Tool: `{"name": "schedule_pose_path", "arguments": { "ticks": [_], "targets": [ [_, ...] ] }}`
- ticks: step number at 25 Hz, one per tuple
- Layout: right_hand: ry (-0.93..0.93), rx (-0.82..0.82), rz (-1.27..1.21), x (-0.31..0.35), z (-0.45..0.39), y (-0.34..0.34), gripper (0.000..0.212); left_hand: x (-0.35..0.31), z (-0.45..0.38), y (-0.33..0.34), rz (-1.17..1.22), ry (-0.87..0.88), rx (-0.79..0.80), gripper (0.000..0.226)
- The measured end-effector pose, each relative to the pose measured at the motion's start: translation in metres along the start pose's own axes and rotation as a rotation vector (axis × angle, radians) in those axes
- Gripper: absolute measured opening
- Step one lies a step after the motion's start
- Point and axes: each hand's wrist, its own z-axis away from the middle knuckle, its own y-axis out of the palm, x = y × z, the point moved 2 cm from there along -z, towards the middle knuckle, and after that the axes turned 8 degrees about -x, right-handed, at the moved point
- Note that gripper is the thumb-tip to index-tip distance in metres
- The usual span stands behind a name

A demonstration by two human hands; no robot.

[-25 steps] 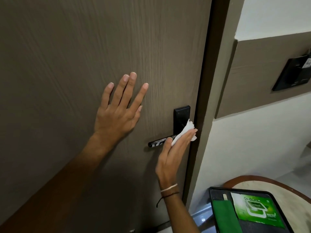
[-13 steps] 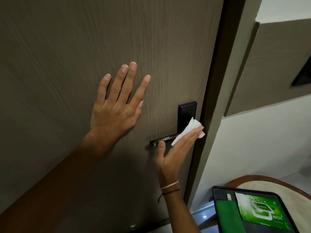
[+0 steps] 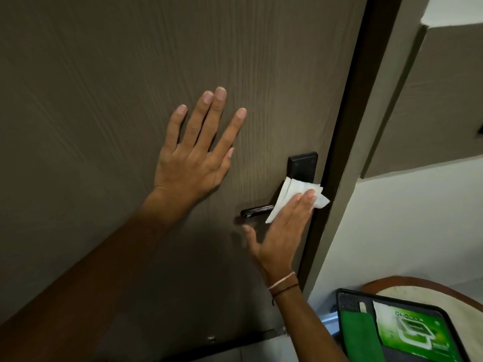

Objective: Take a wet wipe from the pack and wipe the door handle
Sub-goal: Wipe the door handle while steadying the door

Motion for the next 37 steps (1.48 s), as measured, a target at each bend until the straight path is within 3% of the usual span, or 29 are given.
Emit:
{"name": "schedule_pose_path", "arguments": {
  "ticks": [3, 6, 12, 20, 23, 29, 33, 37],
  "targets": [
    [-0.325, 0.091, 0.077, 0.024, 0.022, 0.007, 0.107, 0.000, -0.003, -0.001, -0.004, 0.004, 0.001, 0.059],
    [-0.403, 0.094, 0.091, 0.030, 0.028, 0.010, 0.096, 0.001, -0.002, -0.001, -0.014, 0.002, 0.002, 0.059],
    [-0.797, 0.104, 0.090, 0.001, 0.002, -0.002, 0.087, 0.001, -0.001, 0.001, -0.025, 0.006, -0.014, 0.059],
    [-0.694, 0.128, 0.126, -0.079, -0.035, -0.030, 0.089, 0.000, -0.001, 0.002, -0.033, 0.000, -0.007, 0.060],
    [-0.641, 0.169, 0.013, -0.062, -0.042, -0.031, 0.087, 0.001, 0.000, 0.003, -0.028, -0.005, 0.003, 0.060],
    [-0.630, 0.175, 0.034, -0.003, -0.063, -0.035, 0.066, 0.000, -0.002, 0.000, -0.021, -0.013, 0.012, 0.060],
    [-0.622, 0.245, 0.086, 0.018, -0.040, -0.026, 0.069, 0.000, -0.002, 0.000, -0.007, -0.011, 0.009, 0.059],
    [-0.742, 0.147, 0.121, 0.020, -0.013, -0.006, 0.081, 0.001, 0.000, 0.002, -0.003, -0.011, 0.017, 0.059]
  ]
}}
